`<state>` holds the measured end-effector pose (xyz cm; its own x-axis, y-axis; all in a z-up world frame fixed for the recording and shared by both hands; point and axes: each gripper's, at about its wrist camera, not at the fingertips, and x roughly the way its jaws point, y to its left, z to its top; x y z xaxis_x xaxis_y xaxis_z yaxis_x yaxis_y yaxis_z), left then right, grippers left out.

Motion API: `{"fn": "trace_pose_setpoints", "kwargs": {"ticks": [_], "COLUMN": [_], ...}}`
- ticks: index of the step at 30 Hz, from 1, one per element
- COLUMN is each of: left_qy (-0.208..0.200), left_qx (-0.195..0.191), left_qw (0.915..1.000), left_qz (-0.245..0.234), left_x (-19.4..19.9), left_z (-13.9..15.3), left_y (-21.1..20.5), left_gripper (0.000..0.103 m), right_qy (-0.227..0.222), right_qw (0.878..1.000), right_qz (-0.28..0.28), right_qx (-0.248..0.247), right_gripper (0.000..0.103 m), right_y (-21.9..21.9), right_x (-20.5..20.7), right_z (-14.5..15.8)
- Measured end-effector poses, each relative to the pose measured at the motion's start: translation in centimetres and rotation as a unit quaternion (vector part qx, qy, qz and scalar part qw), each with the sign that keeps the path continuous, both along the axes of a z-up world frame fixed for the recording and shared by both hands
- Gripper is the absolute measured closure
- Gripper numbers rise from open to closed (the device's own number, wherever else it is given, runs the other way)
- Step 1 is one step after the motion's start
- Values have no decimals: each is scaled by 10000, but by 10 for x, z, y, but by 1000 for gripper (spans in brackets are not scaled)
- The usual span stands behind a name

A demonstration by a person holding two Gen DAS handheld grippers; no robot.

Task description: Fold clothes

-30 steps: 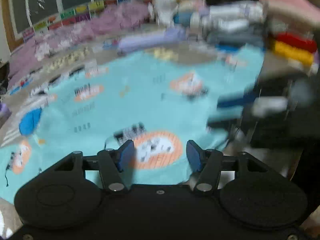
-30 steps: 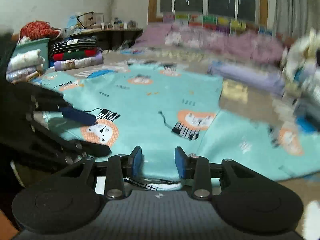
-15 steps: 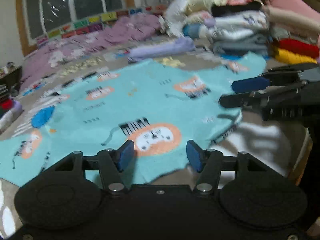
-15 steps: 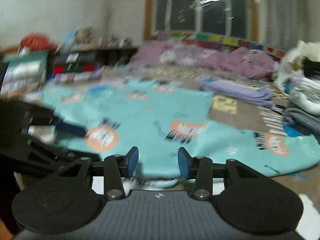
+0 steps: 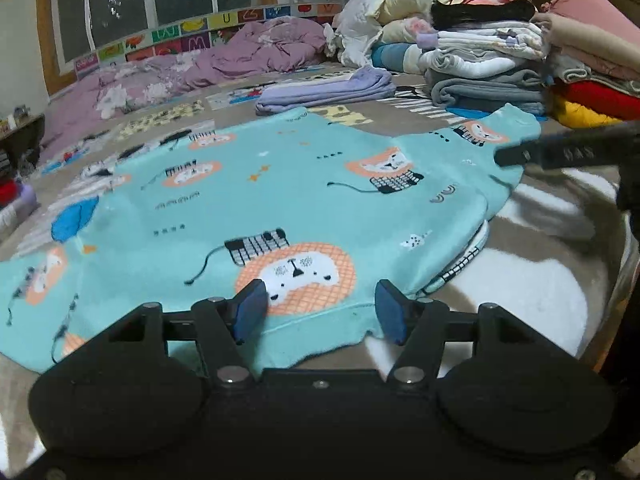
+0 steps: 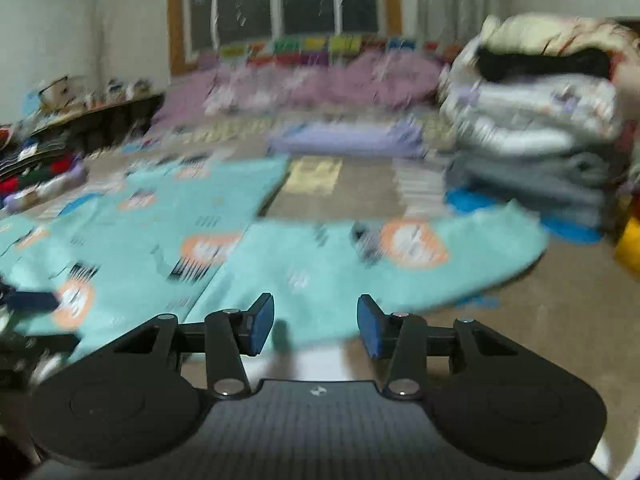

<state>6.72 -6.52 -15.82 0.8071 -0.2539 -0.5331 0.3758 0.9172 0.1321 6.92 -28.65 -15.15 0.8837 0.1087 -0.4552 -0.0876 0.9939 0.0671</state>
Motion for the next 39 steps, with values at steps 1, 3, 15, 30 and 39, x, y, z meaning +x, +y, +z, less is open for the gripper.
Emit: {"fn": "trace_pose_setpoints", "kwargs": {"ticks": [1, 3, 15, 30, 39], "left_qy": [-87, -262, -1782, -1490, -1802], "left_qx": [-10, -101, 3321, 4342, 4363], "left_qw": [10000, 9994, 8871, 8464, 8449], "left_qz": [4, -180, -2664, -2697, -2517], "left_x": [-1, -5, -41, -22, -32], "left_z": [3, 11, -23, -45, -33], "left_y": [-2, -11, -132, -160, -152], "left_gripper": [43, 43, 59, 99, 62], "right_qy": [-126, -170, 283, 397, 263], "right_qw": [9999, 9995, 9992, 9979, 9994], "right_qz": [49, 213, 266, 286, 85], "right_qx": [22, 150, -55, 415, 229], "right_gripper": [56, 57, 57, 57, 55], "right_y": [-2, -4, -28, -44, -41], "right_x": [2, 12, 13, 18, 11], "right_z": [0, -5, -22, -27, -20]}}
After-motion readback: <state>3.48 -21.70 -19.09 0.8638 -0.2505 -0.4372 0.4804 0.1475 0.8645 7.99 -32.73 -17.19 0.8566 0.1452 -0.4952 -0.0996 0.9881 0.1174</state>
